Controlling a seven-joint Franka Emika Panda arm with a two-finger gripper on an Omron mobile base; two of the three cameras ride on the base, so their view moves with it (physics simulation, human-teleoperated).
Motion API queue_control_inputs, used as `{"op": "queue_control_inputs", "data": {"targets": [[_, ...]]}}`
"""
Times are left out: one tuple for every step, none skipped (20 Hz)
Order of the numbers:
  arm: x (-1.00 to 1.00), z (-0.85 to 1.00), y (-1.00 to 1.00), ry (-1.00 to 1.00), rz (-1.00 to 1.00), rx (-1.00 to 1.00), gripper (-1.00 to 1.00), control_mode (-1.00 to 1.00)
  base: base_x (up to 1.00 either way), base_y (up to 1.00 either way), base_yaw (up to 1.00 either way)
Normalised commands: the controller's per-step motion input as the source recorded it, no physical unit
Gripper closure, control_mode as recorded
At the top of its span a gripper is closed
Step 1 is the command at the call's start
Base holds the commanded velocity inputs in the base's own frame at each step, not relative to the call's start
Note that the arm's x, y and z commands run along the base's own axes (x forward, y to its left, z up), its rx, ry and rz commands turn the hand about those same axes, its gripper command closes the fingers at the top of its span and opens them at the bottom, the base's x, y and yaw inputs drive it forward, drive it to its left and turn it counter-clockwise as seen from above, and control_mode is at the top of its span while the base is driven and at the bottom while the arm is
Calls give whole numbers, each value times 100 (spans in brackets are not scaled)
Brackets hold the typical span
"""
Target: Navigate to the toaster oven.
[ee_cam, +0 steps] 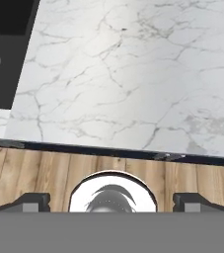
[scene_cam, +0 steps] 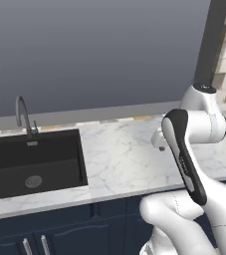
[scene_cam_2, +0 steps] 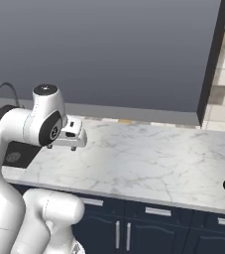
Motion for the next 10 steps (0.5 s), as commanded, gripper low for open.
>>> {"op": "queue_control_inputs", "data": {"targets": [[0, 0, 0, 0, 0, 0, -100, 100, -46, -24, -16], [0, 0, 0, 0, 0, 0, -100, 100, -48, -26, -20], [0, 0, 0, 0, 0, 0, -100, 100, -46, -26, -24], [0, 0, 0, 0, 0, 0, -100, 100, -41, -26, -28], [0, 0, 0, 0, 0, 0, -100, 100, -39, -26, -34], [0, 0, 0, 0, 0, 0, -100, 100, -34, -24, -38], [0, 0, 0, 0, 0, 0, -100, 100, -29, -19, -43], [0, 0, 0, 0, 0, 0, -100, 100, -26, -17, -44], [0, 0, 0, 0, 0, 0, -100, 100, -21, -14, -45], [0, 0, 0, 0, 0, 0, -100, 100, -18, -14, -46]]}}
